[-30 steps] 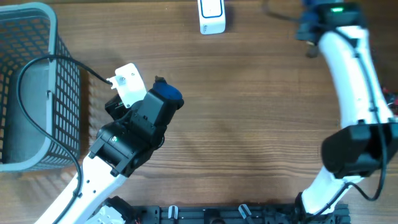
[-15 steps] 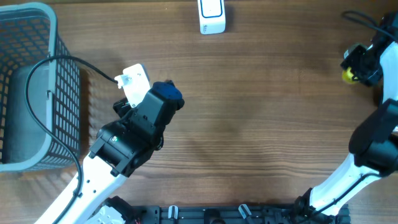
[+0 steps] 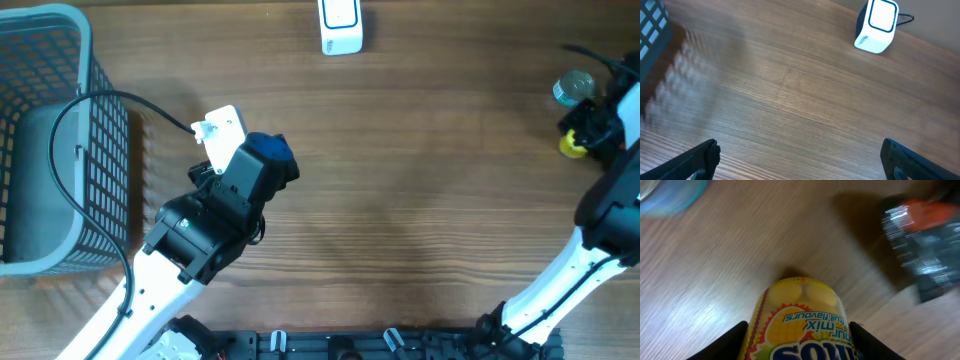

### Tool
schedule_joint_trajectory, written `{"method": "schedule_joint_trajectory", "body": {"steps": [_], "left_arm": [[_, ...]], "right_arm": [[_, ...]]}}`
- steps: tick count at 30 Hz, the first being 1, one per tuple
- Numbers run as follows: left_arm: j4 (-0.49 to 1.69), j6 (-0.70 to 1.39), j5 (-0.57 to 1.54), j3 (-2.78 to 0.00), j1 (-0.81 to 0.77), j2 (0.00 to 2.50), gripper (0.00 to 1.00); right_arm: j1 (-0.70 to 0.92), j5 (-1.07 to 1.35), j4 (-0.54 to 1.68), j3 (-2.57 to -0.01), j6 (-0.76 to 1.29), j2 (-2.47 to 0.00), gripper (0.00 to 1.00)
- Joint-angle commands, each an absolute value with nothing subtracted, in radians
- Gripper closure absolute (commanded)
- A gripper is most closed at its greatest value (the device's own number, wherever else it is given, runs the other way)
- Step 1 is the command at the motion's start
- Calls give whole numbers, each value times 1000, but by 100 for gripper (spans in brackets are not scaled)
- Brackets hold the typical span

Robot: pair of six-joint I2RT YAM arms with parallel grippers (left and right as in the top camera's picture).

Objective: Scan the item barcode
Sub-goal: 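Carry the Mentos container to the right edge with the right gripper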

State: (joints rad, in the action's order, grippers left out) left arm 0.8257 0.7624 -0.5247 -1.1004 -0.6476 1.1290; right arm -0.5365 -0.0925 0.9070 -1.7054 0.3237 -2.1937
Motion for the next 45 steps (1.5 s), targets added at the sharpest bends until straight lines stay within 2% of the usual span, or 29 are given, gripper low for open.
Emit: {"method": "schedule_joint_trajectory", "body": {"steps": [1,4,6,7,18,27,33,39,45], "left_arm": [[826,772,-516,-1100,-644,1132,0],[827,772,-512,-1100,-644,1132,0],[827,772,-512,-1100,-644,1132,0],[827,771,-512,-1100,-644,1132,0],[834,770,-513,-1100,-644,1132,0],[834,767,-524,-1100,-644,1132,0],[832,767,-651,-1100,-644,1123,0],[779,719,-829,-1100,-654,991,0],[754,532,-1083,-1099,-823,759,0]], "right_arm": [[-598,-105,893,-1699,315,-2226,35],[-620,-102,886,-1699,313,-2226,25],[-629,-105,883,-1699,314,-2226,3],[-630,-105,883,-1699,314,-2226,0],[-621,-7,933,-1705,293,-2183,0],[-595,0,934,-1705,289,-1935,0],[-558,3,934,-1705,284,-1776,0],[-329,-36,939,-1705,262,-1709,0],[-88,-106,936,-1705,208,-1681,0]]}}
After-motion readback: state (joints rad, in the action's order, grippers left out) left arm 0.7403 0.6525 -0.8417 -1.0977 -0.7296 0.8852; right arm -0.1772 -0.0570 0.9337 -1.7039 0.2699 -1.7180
